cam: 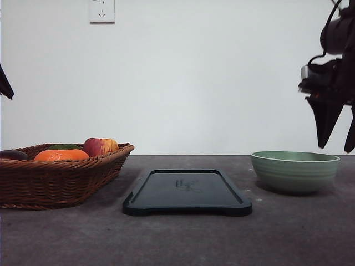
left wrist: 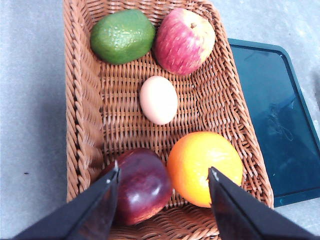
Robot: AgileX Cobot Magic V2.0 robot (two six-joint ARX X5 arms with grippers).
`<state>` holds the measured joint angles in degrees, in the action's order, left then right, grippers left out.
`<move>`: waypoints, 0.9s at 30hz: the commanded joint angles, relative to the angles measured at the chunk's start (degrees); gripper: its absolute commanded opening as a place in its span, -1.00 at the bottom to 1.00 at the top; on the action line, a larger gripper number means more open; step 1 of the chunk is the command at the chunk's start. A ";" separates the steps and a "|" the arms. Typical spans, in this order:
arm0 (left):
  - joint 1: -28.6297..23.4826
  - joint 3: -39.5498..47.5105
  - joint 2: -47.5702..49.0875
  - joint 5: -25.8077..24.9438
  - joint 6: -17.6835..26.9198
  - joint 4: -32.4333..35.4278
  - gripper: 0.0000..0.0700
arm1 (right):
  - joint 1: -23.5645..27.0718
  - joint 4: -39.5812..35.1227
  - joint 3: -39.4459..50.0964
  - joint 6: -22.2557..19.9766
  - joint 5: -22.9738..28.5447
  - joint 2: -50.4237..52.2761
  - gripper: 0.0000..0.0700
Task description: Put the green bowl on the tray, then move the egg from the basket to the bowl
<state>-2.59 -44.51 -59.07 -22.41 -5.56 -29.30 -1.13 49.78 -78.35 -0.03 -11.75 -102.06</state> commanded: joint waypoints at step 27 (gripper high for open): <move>0.04 -1.07 -0.44 -0.20 -0.02 0.59 0.00 | -7.07 17.81 -19.43 -0.32 0.25 -4.25 -1.00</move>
<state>-2.59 -44.51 -59.09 -22.41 -5.56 -29.32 -7.13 67.53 -96.04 -0.19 -10.67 -105.25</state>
